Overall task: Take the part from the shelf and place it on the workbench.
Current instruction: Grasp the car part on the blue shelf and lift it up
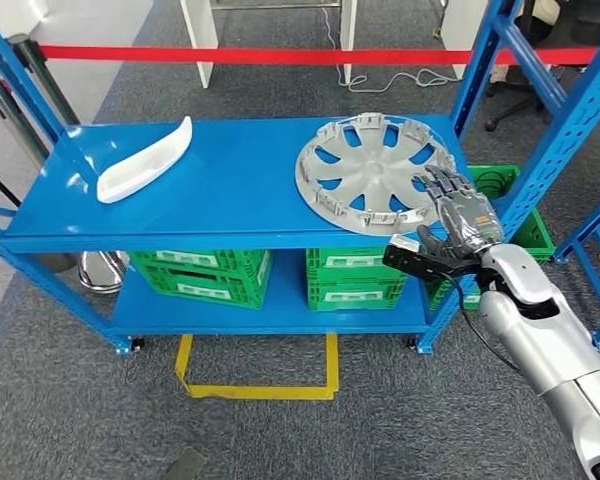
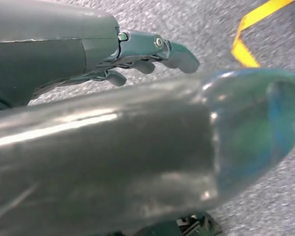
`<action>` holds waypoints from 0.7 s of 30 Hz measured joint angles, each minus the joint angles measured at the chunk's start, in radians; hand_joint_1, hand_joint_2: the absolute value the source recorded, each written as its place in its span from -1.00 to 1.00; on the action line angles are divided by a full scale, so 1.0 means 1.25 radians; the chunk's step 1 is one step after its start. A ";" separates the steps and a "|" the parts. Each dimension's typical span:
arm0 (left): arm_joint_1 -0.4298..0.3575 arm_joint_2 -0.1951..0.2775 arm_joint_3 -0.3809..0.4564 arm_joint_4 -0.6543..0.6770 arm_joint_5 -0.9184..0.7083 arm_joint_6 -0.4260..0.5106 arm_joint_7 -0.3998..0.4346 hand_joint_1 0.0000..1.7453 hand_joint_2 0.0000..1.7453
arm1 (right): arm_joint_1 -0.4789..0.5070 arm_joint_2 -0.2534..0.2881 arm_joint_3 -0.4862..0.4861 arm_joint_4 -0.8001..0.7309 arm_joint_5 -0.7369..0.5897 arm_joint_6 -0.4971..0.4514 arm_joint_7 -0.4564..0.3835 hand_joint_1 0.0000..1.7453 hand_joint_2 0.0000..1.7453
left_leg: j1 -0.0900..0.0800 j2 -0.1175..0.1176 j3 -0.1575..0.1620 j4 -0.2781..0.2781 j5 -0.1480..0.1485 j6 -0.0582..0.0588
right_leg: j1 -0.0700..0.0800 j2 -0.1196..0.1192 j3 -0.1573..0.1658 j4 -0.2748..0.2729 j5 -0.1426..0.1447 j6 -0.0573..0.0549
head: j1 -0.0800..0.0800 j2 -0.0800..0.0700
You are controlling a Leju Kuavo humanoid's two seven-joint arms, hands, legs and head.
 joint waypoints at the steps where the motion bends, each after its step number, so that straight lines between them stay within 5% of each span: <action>1: 0.000 0.000 0.000 0.000 0.000 -0.001 -0.002 -1.00 -1.00 | 0.000 0.002 -0.001 0.001 0.007 -0.003 0.003 -1.00 1.00 | 0.001 0.000 -0.024 0.050 -0.020 -0.003 | 0.000 0.000 0.002 0.000 -0.002 -0.004 | -0.001 0.000; 3: 0.002 0.000 0.000 0.001 0.000 -0.003 -0.005 -1.00 -1.00 | 0.005 0.006 -0.003 0.004 0.019 -0.007 0.005 -1.00 1.00 | 0.001 0.000 -0.086 0.160 -0.054 -0.005 | 0.002 0.001 0.008 0.000 -0.008 -0.010 | -0.002 0.000; 5: 0.004 0.000 0.000 0.002 -0.001 -0.005 -0.006 -1.00 -1.00 | 0.013 0.011 -0.004 0.004 0.027 -0.008 0.004 -1.00 1.00 | 0.001 0.000 -0.113 0.189 -0.035 -0.002 | 0.004 0.004 0.017 0.000 -0.015 -0.011 | -0.002 0.000; 7: 0.005 0.001 0.000 0.003 -0.002 -0.006 -0.007 -1.00 -1.00 | 0.017 0.016 -0.006 0.004 0.030 -0.008 0.001 -1.00 1.00 | -0.001 -0.002 -0.089 0.102 0.037 0.008 | 0.005 0.008 0.031 0.000 -0.024 -0.010 | -0.002 0.000; 9: 0.005 0.003 0.000 0.004 -0.003 -0.006 -0.009 -1.00 -1.00 | 0.019 0.020 -0.007 0.004 0.032 -0.008 -0.003 -1.00 1.00 | -0.006 -0.004 -0.052 0.006 0.081 0.021 | 0.006 0.010 0.038 -0.002 -0.033 -0.004 | -0.002 0.000; 13: 0.006 0.005 0.000 0.006 -0.005 -0.008 -0.013 -1.00 -1.00 | 0.028 0.022 -0.011 0.004 0.032 -0.009 -0.009 -1.00 1.00 | -0.008 -0.005 -0.025 -0.052 0.070 0.029 | 0.005 0.008 0.040 -0.002 -0.028 0.014 | -0.002 0.000; 15: 0.006 0.005 0.000 0.006 -0.006 -0.007 -0.013 -1.00 -1.00 | 0.028 0.022 -0.013 0.003 0.030 -0.009 -0.015 -1.00 1.00 | -0.005 -0.006 -0.008 -0.064 0.066 0.035 | 0.004 0.006 0.018 0.039 -0.035 0.019 | 0.000 0.000; 19: 0.007 0.004 0.000 0.007 -0.008 -0.008 -0.014 -1.00 -1.00 | 0.036 0.023 -0.017 0.003 0.024 -0.005 -0.023 -1.00 1.00 | -0.005 -0.007 0.016 -0.067 0.045 0.040 | 0.004 0.005 -0.104 0.209 -0.088 0.026 | 0.002 0.000; 21: 0.009 0.004 0.000 0.008 -0.009 -0.009 -0.014 -1.00 -1.00 | 0.042 0.023 -0.018 0.003 0.019 -0.002 -0.029 -1.00 1.00 | -0.005 -0.007 0.038 -0.067 0.029 0.038 | 0.003 0.004 -0.122 0.188 -0.065 0.026 | 0.002 0.000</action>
